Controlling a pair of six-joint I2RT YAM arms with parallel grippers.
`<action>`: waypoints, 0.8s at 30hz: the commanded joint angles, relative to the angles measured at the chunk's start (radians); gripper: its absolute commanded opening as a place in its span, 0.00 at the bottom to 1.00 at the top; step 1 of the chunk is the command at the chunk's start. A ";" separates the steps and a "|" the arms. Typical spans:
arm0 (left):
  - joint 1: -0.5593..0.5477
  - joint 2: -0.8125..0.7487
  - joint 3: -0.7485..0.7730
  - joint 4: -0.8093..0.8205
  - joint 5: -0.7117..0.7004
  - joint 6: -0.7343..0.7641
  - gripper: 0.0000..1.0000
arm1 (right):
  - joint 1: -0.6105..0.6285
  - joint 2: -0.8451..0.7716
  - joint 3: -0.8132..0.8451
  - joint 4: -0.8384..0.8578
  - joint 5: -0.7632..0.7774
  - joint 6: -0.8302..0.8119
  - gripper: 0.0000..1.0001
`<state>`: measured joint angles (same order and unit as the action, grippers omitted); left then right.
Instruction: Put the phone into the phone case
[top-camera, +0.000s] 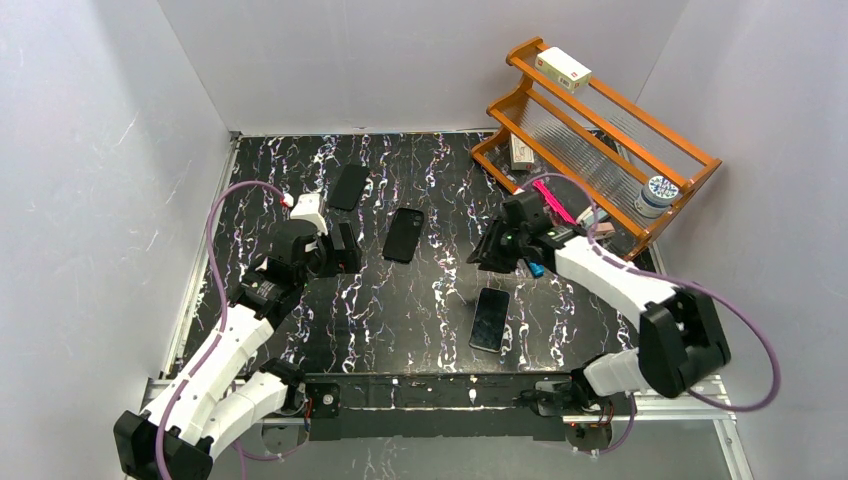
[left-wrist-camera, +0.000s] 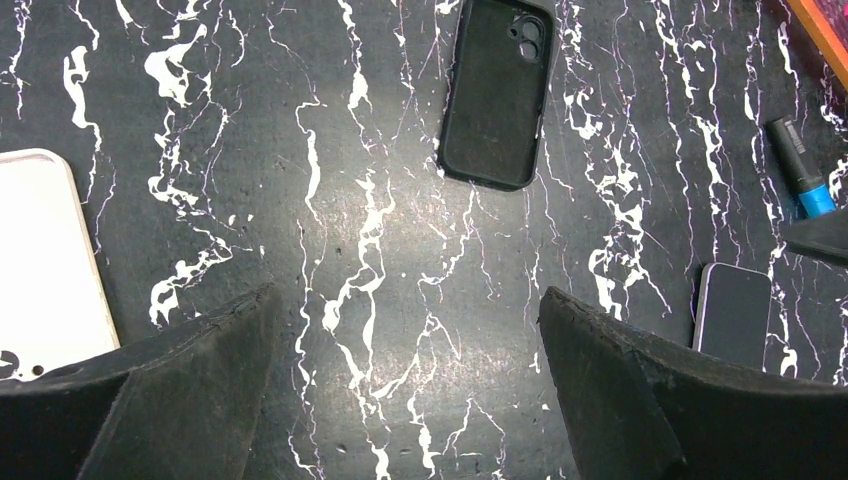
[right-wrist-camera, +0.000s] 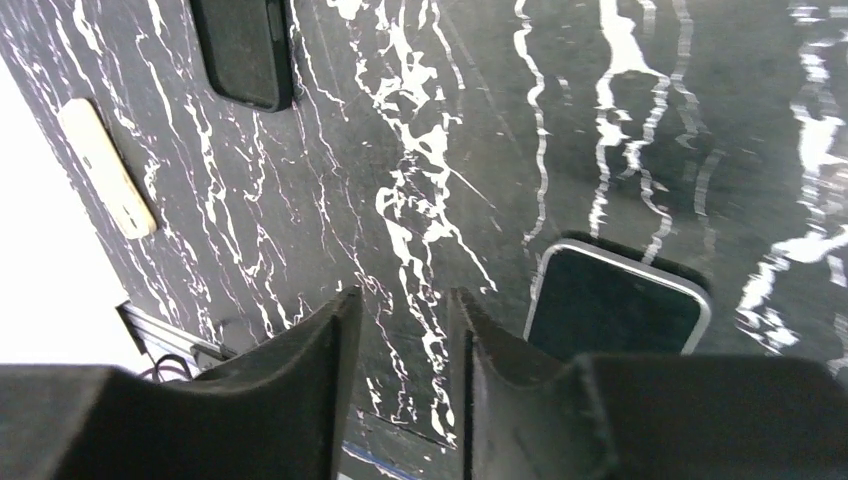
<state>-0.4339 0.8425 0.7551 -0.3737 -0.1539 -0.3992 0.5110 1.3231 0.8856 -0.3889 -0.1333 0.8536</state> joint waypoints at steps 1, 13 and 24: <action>0.006 -0.003 0.019 0.000 -0.029 0.032 0.98 | 0.069 0.130 0.106 0.131 0.046 0.073 0.41; 0.006 -0.066 0.004 -0.013 -0.023 0.036 0.98 | 0.179 0.509 0.355 0.250 0.141 0.143 0.38; 0.006 -0.077 0.004 -0.022 -0.026 0.032 0.98 | 0.220 0.705 0.529 0.169 0.198 0.159 0.39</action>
<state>-0.4339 0.7879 0.7551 -0.3771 -0.1722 -0.3740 0.7231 2.0041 1.3602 -0.1902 0.0143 0.9966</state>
